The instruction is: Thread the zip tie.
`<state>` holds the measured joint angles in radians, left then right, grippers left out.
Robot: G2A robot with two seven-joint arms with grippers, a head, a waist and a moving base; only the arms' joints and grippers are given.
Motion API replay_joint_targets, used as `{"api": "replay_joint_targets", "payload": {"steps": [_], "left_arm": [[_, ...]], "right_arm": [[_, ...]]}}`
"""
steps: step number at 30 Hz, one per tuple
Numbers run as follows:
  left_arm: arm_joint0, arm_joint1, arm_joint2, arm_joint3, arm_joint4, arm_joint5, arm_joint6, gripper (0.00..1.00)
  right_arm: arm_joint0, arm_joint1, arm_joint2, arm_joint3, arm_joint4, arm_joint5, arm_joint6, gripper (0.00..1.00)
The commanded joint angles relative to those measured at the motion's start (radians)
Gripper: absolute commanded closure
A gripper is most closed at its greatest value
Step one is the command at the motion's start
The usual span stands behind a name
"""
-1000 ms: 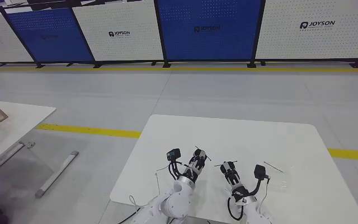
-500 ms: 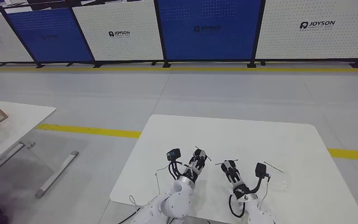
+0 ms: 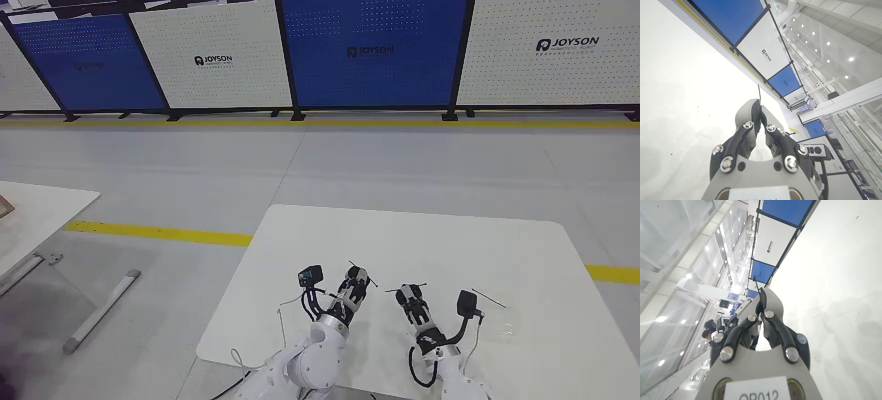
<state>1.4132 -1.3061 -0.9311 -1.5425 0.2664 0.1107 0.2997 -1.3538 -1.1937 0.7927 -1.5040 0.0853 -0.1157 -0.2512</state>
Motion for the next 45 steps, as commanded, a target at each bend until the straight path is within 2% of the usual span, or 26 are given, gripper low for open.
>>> {"api": "replay_joint_targets", "payload": {"steps": [1, 20, 28, 35, 45], "left_arm": [[0.000, 0.000, 0.000, 0.000, 0.000, 0.000, 0.000, 1.00], [0.000, 0.000, 0.000, 0.000, 0.000, 0.000, 0.000, 1.00], [0.000, 0.000, 0.000, 0.000, 0.000, 0.000, 0.000, 1.00], [0.000, 0.000, 0.000, 0.000, 0.000, 0.000, 0.000, 1.00], [0.000, 0.000, -0.001, 0.001, -0.002, 0.001, -0.001, 1.00]], "right_arm": [[0.002, -0.003, -0.002, 0.005, 0.002, 0.000, 0.003, 1.00], [0.001, -0.003, 0.002, 0.006, -0.003, 0.004, 0.003, 1.00], [0.001, -0.023, 0.009, 0.009, -0.047, 0.053, -0.017, 1.00], [0.018, -0.041, 0.011, 0.019, -0.060, 0.060, -0.016, 1.00], [0.018, -0.041, 0.011, 0.019, -0.060, 0.060, -0.016, 1.00]]}}
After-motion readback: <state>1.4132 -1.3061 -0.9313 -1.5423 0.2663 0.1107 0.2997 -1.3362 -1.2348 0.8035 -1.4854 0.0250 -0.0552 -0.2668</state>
